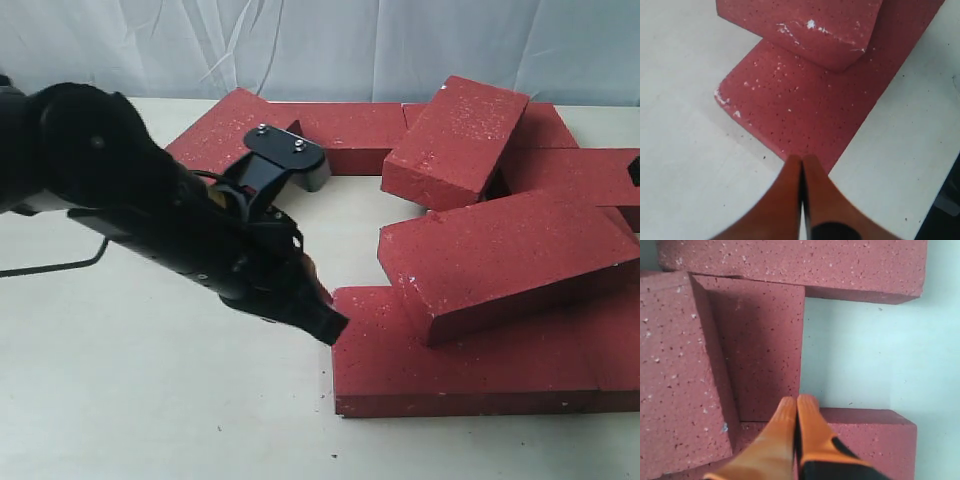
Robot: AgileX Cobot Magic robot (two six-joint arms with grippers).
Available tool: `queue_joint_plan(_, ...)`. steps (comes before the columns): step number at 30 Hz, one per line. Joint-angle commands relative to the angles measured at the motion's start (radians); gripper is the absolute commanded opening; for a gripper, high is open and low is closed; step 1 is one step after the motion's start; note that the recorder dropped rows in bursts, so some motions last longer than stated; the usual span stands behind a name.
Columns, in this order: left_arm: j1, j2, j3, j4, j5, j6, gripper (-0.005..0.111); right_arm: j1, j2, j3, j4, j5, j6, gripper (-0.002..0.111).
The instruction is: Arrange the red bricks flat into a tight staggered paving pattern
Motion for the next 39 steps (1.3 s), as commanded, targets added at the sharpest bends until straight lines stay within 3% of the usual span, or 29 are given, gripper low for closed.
queue_joint_plan(1, -0.030, 0.079, -0.061, -0.026, -0.030, -0.003, 0.000, -0.006, 0.025, -0.005, -0.016, -0.006, -0.008, -0.001)
queue_joint_plan(12, -0.038, 0.222, -0.172, -0.071, -0.021, -0.003, 0.000, -0.006, 0.066, -0.005, -0.004, -0.036, -0.060, -0.001)
queue_joint_plan(28, -0.038, 0.300, -0.185, -0.093, -0.065, -0.001, 0.000, -0.006, 0.133, -0.005, 0.002, -0.061, -0.091, -0.001)
queue_joint_plan(39, -0.038, 0.356, -0.239, -0.117, -0.082, -0.001, 0.000, -0.003, 0.137, -0.005, 0.120, -0.046, -0.168, -0.001)
